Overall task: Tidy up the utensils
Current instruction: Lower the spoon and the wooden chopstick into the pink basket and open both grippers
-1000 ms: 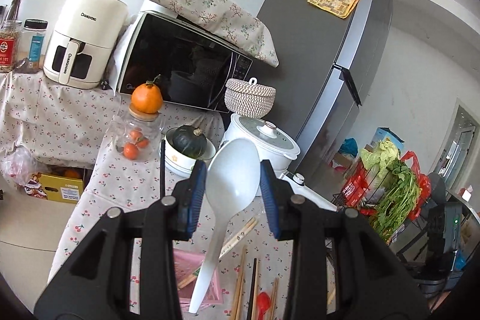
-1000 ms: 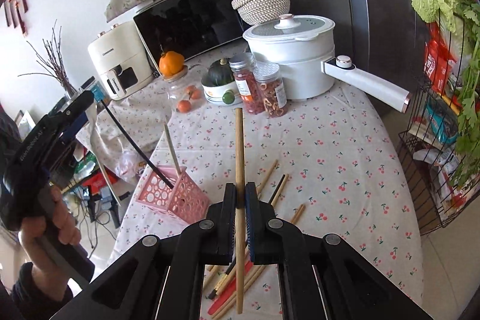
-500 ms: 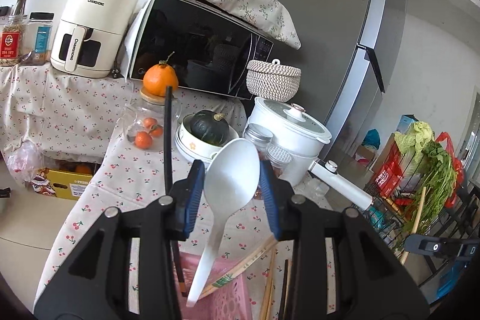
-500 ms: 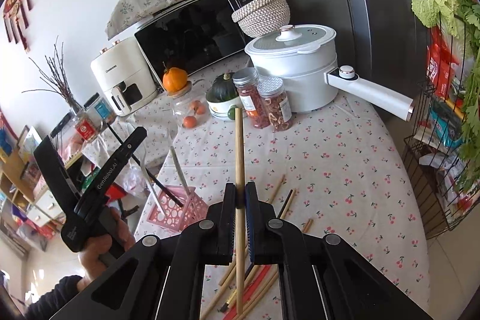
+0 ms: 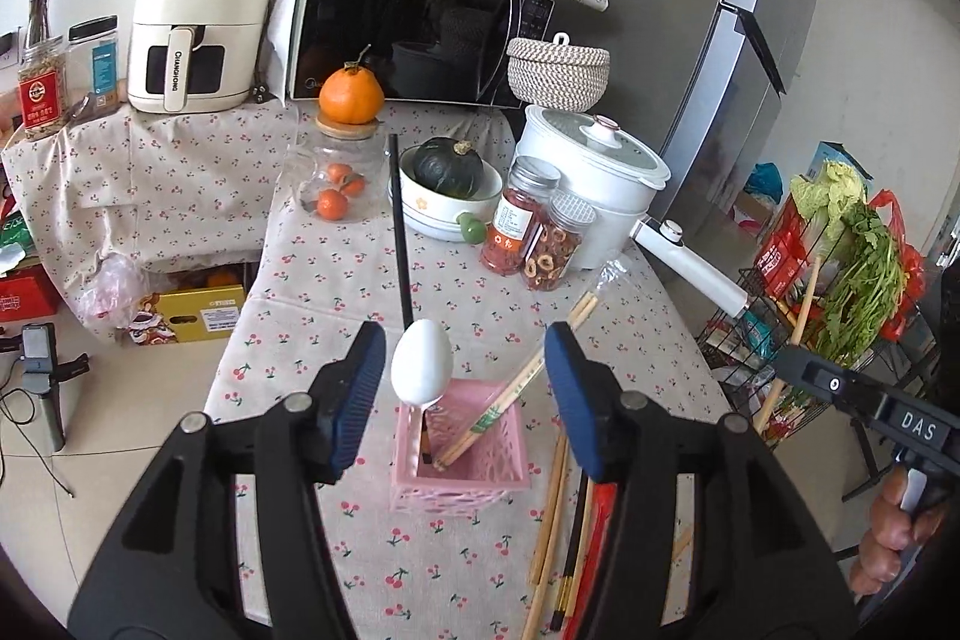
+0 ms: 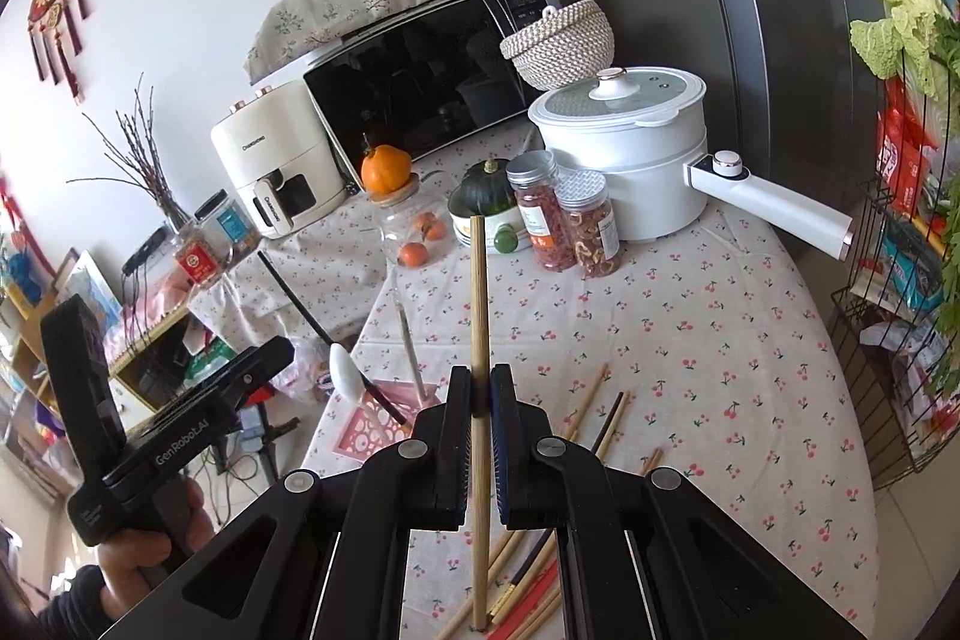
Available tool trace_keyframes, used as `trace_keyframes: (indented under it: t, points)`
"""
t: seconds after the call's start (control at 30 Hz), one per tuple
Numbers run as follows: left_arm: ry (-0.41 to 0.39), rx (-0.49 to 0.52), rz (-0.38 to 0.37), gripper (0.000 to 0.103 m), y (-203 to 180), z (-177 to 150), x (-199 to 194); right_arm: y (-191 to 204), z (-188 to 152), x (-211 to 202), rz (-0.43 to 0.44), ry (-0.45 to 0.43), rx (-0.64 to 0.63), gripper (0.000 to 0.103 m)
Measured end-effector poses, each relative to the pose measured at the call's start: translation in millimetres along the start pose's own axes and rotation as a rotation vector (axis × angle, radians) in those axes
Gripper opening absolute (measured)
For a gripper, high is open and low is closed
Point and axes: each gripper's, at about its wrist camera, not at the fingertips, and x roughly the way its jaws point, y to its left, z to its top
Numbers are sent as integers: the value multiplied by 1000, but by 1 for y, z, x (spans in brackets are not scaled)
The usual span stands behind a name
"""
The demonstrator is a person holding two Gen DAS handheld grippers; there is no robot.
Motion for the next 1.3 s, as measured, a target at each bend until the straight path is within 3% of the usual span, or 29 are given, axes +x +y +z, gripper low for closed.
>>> trace_keyframes:
  t: [0.17, 0.33, 0.6, 1.03, 1.17, 1.3]
  points:
    - [123, -23, 49, 78, 20, -14, -8, 21, 12, -13, 24, -89, -2, 6]
    - [252, -110, 56, 78, 42, -31, 14, 45, 28, -22, 12, -223, -9, 6]
    - [371, -120, 97, 78, 58, -41, 31, 75, 38, 2, -10, -362, -46, 6]
    - [359, -152, 98, 79, 70, -34, 22, 87, 7, 83, -85, -232, -100, 6]
    - [359, -144, 101, 81, 69, -33, 21, 85, 9, 88, -86, -195, -87, 8]
    - [352, -123, 107, 84, 65, -33, 20, 78, 15, 74, -68, -193, -77, 19]
